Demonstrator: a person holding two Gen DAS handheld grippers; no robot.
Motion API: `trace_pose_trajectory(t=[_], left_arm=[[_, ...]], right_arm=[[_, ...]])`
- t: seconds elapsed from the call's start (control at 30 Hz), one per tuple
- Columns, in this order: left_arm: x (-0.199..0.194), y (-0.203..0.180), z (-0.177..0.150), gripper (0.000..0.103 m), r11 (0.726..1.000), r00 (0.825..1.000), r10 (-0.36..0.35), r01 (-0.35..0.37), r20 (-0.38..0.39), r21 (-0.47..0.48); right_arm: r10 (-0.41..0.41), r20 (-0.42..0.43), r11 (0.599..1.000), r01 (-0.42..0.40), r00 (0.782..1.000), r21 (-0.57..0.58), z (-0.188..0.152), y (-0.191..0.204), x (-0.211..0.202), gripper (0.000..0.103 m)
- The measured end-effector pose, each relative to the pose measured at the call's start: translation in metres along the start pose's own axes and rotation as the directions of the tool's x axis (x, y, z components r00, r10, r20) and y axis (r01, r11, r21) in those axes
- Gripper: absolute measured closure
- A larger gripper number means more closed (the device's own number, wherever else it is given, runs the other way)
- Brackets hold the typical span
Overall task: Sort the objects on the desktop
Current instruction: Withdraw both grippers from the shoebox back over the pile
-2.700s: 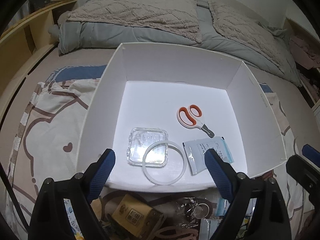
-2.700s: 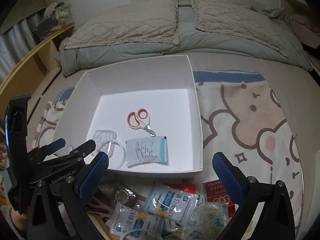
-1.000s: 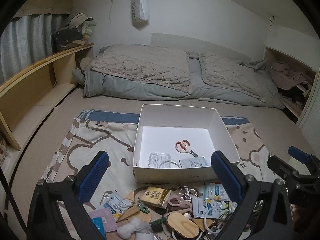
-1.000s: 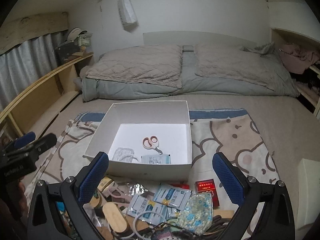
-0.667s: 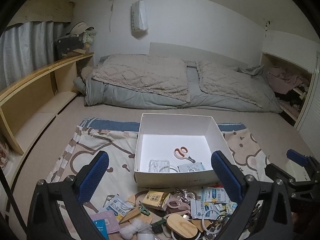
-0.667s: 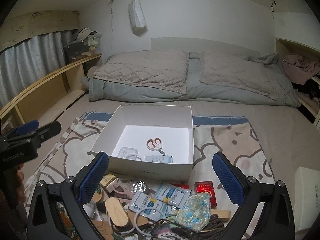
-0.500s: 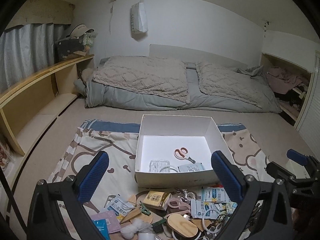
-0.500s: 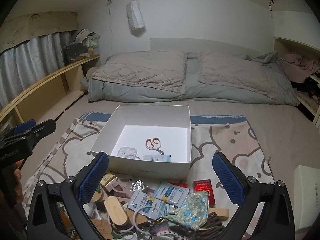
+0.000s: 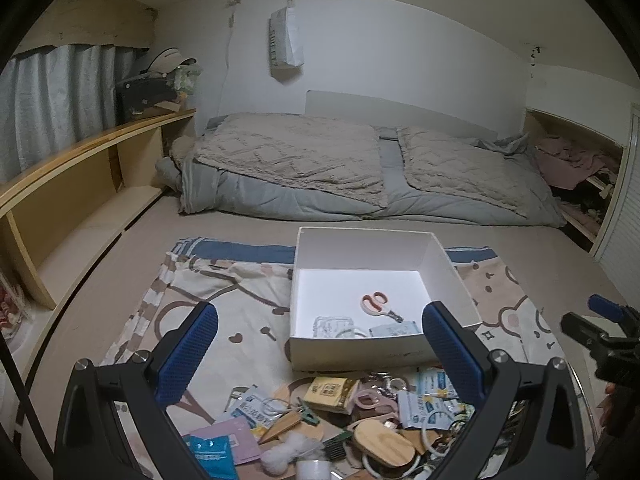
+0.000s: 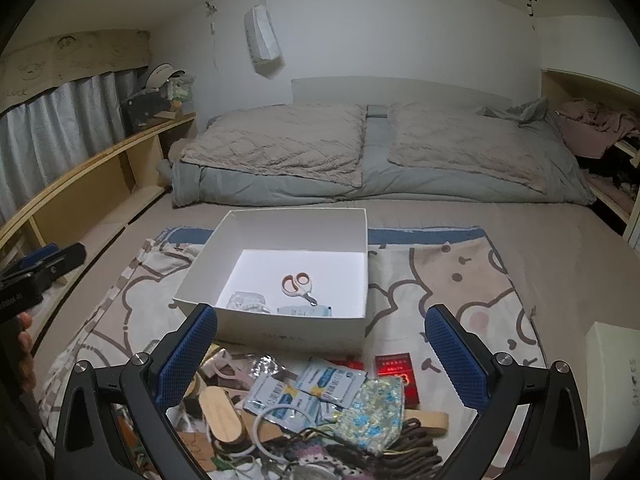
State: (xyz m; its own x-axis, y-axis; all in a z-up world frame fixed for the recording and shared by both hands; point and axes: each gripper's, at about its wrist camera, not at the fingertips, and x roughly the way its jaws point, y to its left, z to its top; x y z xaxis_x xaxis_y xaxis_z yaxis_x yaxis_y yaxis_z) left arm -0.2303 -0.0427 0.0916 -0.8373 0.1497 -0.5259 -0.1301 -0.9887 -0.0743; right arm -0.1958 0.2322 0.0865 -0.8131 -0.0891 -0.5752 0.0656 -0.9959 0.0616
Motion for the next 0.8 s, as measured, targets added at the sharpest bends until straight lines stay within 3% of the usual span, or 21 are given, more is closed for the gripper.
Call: trace_pose_trajectory(t=[0.8], left_arm=[[0.006, 0.032, -0.034, 0.0, 0.993, 0.993, 0.099, -0.095, -0.061, 0.068]], right_arm=[[-0.068, -0.092, 0.998, 0.07, 0.993, 0.01, -0.039, -0.042, 0.009, 0.0]])
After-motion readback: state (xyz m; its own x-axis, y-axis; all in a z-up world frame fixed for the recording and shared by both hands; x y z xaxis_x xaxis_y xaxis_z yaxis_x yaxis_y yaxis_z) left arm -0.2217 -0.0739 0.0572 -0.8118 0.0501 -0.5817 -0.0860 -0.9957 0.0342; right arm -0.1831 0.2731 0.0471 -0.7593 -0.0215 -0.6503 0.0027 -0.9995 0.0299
